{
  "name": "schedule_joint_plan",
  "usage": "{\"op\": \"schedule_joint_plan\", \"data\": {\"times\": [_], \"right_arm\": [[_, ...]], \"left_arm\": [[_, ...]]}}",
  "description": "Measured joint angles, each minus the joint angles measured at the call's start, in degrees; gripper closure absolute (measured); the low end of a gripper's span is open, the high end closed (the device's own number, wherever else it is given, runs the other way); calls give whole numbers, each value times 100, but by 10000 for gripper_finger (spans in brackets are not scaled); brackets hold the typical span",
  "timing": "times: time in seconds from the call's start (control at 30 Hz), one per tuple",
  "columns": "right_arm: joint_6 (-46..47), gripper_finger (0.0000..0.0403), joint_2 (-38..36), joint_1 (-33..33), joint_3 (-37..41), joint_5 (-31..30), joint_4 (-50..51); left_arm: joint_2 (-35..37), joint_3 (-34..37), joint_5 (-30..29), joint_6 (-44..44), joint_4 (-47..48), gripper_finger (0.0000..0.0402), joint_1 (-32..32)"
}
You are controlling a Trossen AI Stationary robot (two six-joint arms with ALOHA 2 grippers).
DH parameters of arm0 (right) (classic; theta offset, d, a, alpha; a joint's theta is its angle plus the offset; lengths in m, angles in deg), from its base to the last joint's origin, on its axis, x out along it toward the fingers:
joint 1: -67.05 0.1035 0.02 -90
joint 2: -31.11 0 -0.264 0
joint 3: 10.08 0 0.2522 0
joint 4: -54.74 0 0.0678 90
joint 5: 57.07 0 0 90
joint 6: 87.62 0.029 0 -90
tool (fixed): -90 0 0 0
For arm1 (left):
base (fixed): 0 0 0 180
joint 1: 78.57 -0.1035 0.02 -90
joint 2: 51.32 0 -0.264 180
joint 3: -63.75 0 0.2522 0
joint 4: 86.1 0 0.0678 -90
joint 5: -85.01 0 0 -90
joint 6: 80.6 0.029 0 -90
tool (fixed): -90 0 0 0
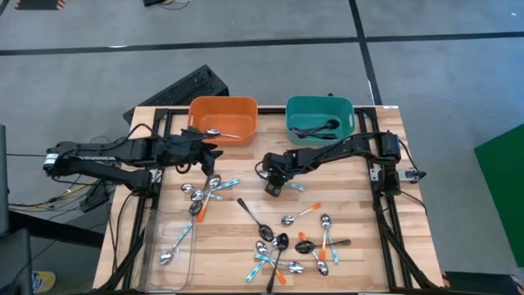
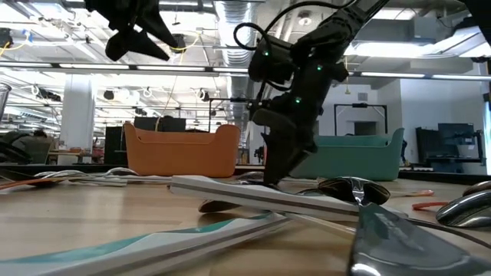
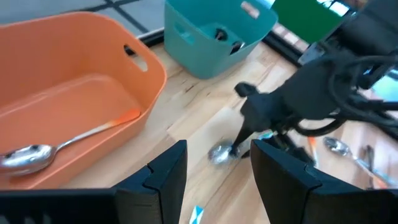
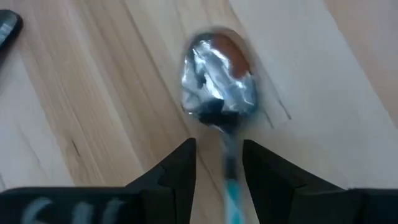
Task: Sort silverware by color (type)
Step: Put the green spoon into the transparent bin
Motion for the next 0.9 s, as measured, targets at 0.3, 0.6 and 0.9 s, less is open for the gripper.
{"op": "schedule_joint_plan", "data": {"times": [0.3, 0.6, 0.9], "right_arm": [[-79, 350, 98, -15, -9, -33, 131], [-9, 388, -204, -125, 34, 185, 133], [-8, 390, -1553, -453, 27, 1291, -1104]], "left_arm": [[-125, -1, 14, -106, 53, 238, 0], [-126, -1, 16, -242, 45, 239, 0], [-126, -1, 378, -234, -47, 239, 43]]}}
